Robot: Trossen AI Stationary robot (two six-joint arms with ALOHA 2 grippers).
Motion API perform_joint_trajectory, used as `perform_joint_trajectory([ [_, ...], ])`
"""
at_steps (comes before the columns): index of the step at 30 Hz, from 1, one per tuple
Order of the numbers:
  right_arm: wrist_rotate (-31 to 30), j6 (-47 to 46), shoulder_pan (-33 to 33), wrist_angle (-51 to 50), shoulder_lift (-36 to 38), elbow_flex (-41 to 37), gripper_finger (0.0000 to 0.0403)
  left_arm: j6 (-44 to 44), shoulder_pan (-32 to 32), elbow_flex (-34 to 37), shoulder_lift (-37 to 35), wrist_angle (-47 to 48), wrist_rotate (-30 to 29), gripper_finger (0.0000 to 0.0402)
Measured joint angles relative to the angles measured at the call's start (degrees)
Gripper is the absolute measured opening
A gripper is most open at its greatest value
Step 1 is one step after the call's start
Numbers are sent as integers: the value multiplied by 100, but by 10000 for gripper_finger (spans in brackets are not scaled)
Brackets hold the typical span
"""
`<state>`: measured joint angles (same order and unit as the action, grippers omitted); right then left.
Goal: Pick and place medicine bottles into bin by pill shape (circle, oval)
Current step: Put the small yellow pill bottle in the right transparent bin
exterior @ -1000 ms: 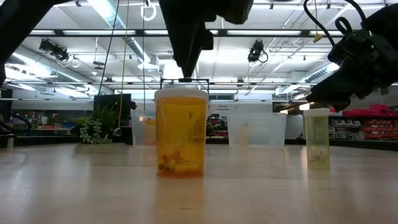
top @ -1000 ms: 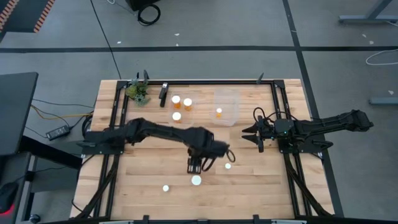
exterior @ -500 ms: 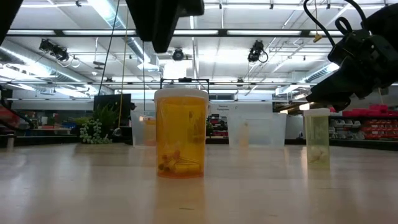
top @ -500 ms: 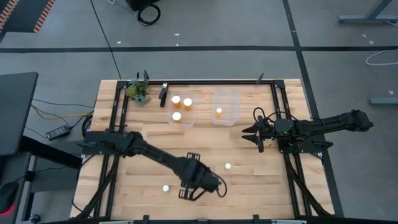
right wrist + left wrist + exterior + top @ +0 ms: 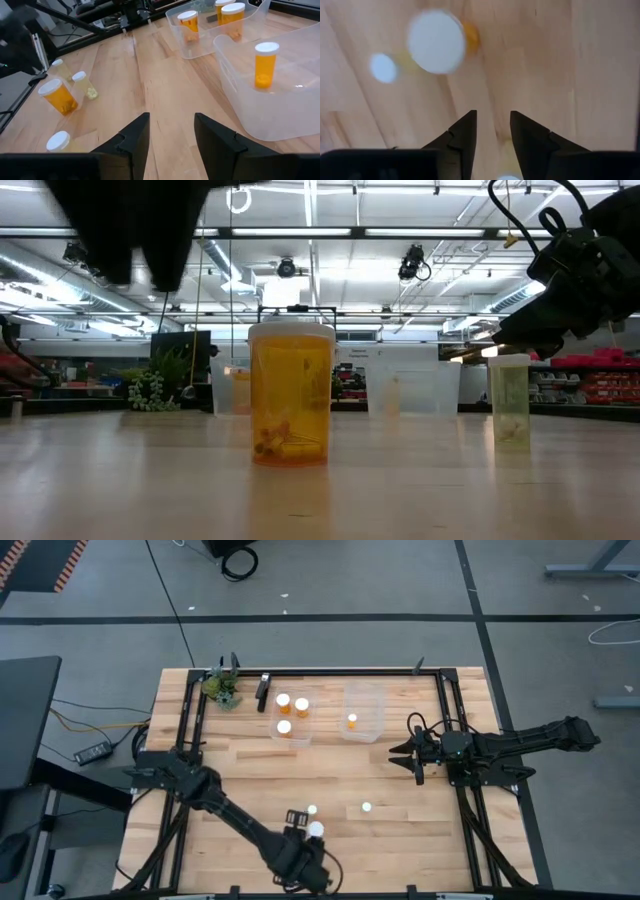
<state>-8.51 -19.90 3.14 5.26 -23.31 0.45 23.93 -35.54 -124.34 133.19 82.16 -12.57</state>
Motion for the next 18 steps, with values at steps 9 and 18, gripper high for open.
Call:
perform_joint_trajectory([
  [9,1,0,0,-2,-2,0,161,98,38,708,11,-211,117,117],
  [18,0,0,0,-1,0,0,161,-16,78,1293,-341,-426,172,98],
])
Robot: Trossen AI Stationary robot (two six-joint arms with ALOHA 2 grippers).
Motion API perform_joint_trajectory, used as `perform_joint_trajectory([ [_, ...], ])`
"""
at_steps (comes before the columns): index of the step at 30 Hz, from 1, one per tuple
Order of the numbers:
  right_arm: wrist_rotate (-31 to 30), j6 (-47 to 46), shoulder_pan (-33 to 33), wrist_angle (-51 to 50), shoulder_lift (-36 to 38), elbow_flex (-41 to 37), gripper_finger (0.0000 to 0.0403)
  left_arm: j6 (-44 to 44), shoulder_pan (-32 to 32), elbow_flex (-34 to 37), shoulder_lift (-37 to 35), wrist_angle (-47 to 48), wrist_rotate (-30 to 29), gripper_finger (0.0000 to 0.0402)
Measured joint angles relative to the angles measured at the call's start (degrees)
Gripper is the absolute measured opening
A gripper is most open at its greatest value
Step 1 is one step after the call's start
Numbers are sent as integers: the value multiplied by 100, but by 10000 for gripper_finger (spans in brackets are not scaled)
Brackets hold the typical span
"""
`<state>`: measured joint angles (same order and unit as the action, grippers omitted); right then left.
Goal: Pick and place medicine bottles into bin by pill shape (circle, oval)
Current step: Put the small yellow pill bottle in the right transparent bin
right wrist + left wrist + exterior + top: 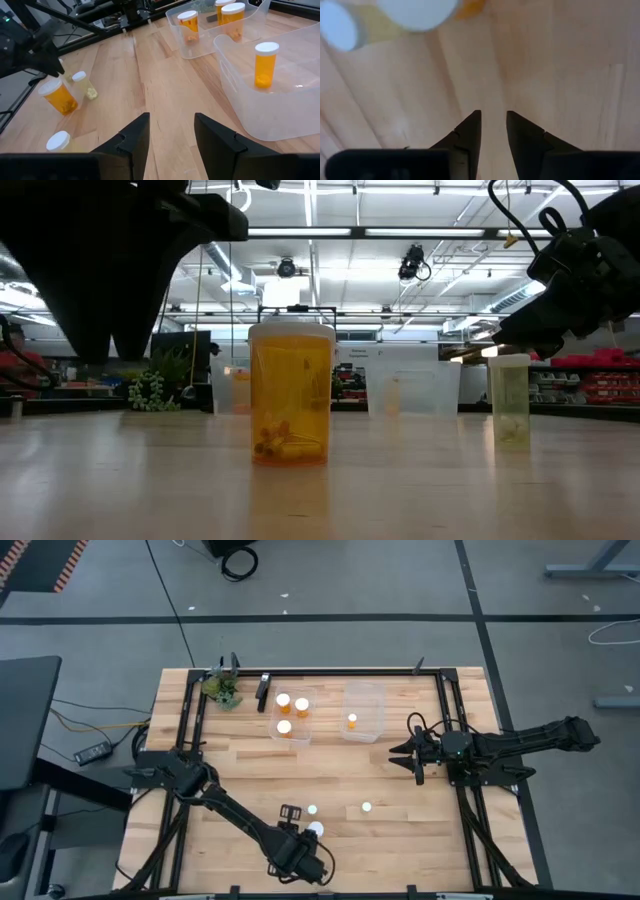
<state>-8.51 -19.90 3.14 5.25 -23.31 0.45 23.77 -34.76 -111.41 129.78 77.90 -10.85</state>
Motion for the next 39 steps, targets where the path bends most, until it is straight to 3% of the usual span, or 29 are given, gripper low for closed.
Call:
perform_joint_trajectory([
  [10,0,0,0,-1,-2,0,161,897,120,1687,-1342,-1648,57,82],
  [16,0,0,0,-1,0,0,161,1527,43,1733,-1410,-1786,59,126],
  [26,2,0,0,-1,-2,0,161,1959,-237,1733,-1375,-1732,64,271],
  [30,1,0,0,1,-1,0,161,2250,-287,1733,-1365,-1647,98,282],
  [39,1,0,0,1,-2,0,161,2391,-334,1729,-1221,-1546,213,262],
])
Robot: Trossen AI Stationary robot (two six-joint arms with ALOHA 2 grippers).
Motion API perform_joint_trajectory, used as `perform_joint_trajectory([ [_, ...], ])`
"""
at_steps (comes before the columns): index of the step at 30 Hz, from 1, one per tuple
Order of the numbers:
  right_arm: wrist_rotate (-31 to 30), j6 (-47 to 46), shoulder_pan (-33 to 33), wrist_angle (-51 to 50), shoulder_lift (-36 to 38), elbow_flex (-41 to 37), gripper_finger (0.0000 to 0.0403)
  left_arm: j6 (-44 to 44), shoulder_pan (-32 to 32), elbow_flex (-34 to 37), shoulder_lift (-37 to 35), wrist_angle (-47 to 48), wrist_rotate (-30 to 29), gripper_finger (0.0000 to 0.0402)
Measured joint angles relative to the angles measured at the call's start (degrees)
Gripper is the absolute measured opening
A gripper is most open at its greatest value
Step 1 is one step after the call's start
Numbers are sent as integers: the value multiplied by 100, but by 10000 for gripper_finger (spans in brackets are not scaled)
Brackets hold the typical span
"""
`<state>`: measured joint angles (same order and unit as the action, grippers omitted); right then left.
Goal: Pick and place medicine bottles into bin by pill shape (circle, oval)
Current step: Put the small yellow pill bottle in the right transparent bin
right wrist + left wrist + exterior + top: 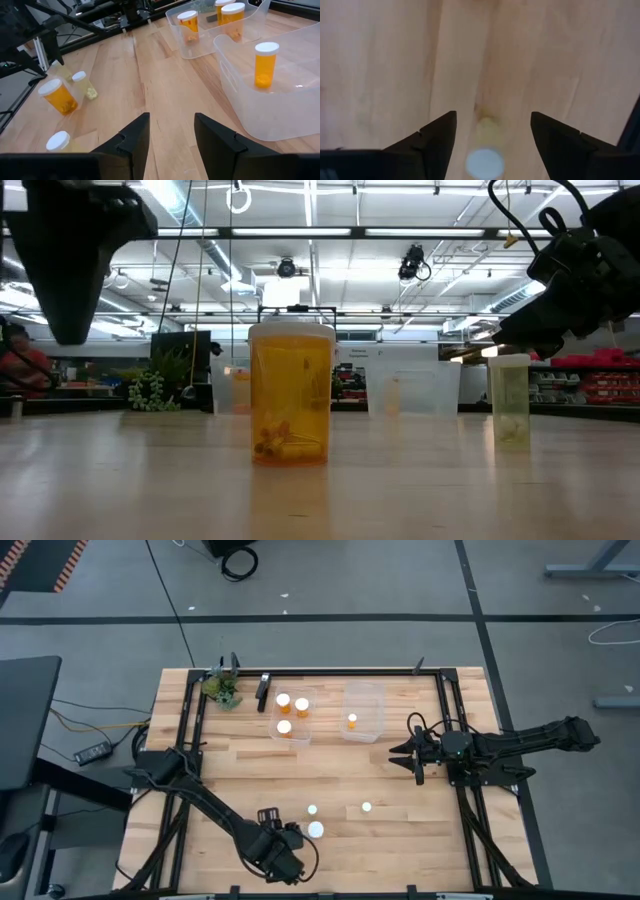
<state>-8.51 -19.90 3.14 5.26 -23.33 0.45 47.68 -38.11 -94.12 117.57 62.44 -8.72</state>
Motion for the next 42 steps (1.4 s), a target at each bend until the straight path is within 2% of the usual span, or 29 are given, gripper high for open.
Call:
perform_joint_trajectory([
  [7,0,0,0,-1,0,0,161,-4,-3,4,213,224,420,258],
  [16,-1,0,0,-2,2,0,161,2,-2,32,231,345,531,238],
  [23,0,0,0,0,1,0,161,-34,-1,410,246,188,691,207],
  [37,1,0,0,-1,1,0,161,-98,31,401,244,43,725,129],
  [42,-1,0,0,0,1,1,161,-336,200,272,244,56,924,113],
])
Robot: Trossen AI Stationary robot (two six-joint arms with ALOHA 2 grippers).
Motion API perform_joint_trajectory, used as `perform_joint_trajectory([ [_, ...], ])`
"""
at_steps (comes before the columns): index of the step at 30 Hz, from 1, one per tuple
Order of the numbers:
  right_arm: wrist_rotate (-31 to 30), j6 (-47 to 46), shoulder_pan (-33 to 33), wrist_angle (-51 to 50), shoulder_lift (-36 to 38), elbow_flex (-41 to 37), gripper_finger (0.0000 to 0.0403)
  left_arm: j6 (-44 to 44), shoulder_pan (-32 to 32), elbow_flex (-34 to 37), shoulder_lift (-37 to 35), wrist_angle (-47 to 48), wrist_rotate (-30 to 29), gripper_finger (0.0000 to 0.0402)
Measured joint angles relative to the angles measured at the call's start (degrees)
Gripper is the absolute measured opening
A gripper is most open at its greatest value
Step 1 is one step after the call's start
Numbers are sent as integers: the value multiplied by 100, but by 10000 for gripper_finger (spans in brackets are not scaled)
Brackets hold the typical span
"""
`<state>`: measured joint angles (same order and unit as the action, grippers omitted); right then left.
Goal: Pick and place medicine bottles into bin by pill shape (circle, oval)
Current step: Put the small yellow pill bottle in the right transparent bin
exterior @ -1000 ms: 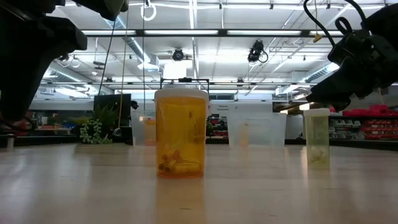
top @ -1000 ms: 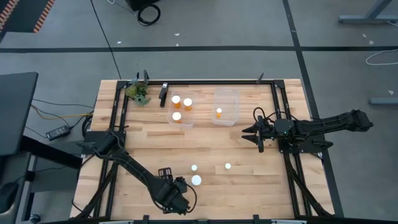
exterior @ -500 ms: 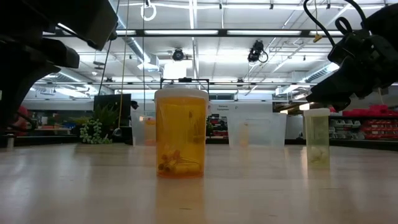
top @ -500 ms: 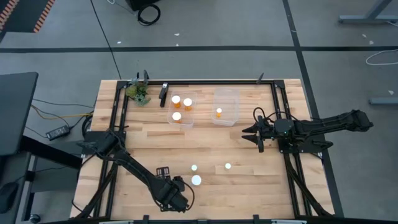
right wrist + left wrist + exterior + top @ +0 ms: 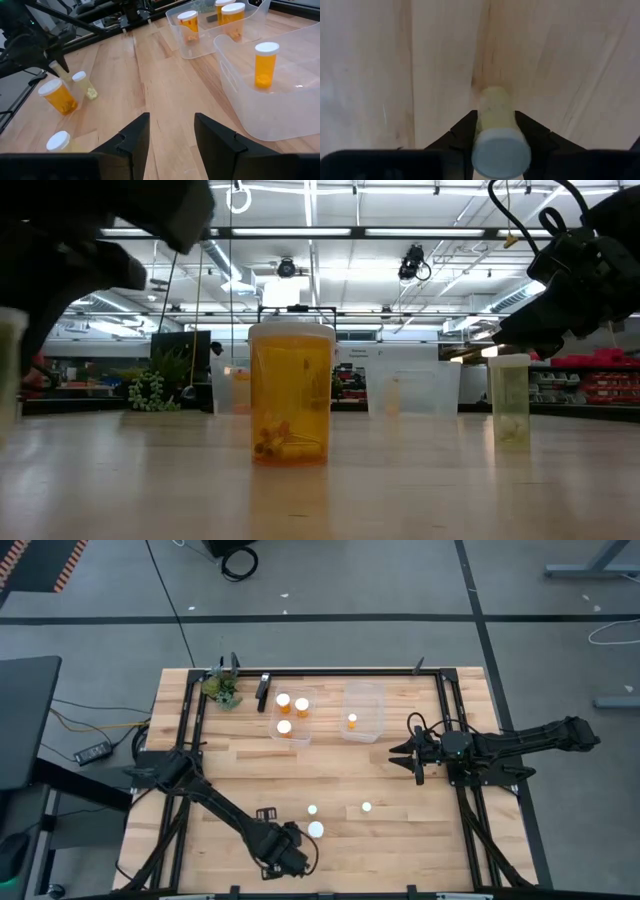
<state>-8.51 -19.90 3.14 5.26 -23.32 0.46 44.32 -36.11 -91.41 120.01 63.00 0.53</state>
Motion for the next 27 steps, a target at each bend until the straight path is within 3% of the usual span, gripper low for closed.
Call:
perform_joint_trajectory([
  [13,1,0,0,0,1,1,161,-918,710,-766,0,826,19,116],
  [27,2,0,0,-2,1,1,161,-2255,1744,-840,0,976,18,116],
])
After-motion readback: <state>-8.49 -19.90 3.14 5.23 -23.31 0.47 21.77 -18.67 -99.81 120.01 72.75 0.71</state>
